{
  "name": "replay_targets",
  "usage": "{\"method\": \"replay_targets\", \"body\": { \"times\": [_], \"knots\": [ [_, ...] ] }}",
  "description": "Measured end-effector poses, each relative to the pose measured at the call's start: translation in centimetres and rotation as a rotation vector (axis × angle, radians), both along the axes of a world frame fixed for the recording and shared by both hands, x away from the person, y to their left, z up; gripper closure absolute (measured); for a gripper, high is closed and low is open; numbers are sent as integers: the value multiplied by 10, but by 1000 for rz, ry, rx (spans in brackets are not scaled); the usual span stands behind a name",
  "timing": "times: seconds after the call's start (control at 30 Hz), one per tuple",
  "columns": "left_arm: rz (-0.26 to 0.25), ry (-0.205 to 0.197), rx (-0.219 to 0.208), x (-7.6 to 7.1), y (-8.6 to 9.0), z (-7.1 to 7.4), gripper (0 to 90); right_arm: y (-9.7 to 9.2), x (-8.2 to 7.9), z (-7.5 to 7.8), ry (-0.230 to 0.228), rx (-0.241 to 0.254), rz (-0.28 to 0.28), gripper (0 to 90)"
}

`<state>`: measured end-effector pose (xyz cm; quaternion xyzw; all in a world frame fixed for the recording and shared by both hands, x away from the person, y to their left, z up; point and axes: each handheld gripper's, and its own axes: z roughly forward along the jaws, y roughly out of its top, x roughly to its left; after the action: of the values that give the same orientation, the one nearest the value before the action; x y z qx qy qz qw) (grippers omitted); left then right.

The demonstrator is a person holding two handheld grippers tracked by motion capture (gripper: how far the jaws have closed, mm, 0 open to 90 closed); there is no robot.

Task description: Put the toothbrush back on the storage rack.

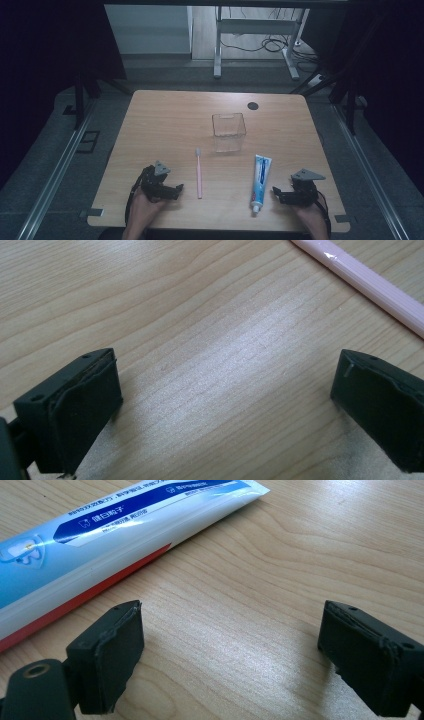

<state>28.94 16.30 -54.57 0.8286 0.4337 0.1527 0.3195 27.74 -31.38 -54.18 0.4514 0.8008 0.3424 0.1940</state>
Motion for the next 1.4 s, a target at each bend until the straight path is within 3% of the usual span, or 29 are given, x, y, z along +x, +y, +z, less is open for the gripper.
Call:
{"method": "replay_targets", "body": {
  "times": [0.77,1.1,1.4],
  "knots": [
    [8,-6,0,0,0,0,9,0,0,0,-2,1,-3,118],
    [9,-23,-17,-4,-2,4,171,0,0,0,-4,1,-5,122],
    [-6,-12,-22,-5,-2,8,392,0,0,0,-4,1,-5,122]
  ]
}}
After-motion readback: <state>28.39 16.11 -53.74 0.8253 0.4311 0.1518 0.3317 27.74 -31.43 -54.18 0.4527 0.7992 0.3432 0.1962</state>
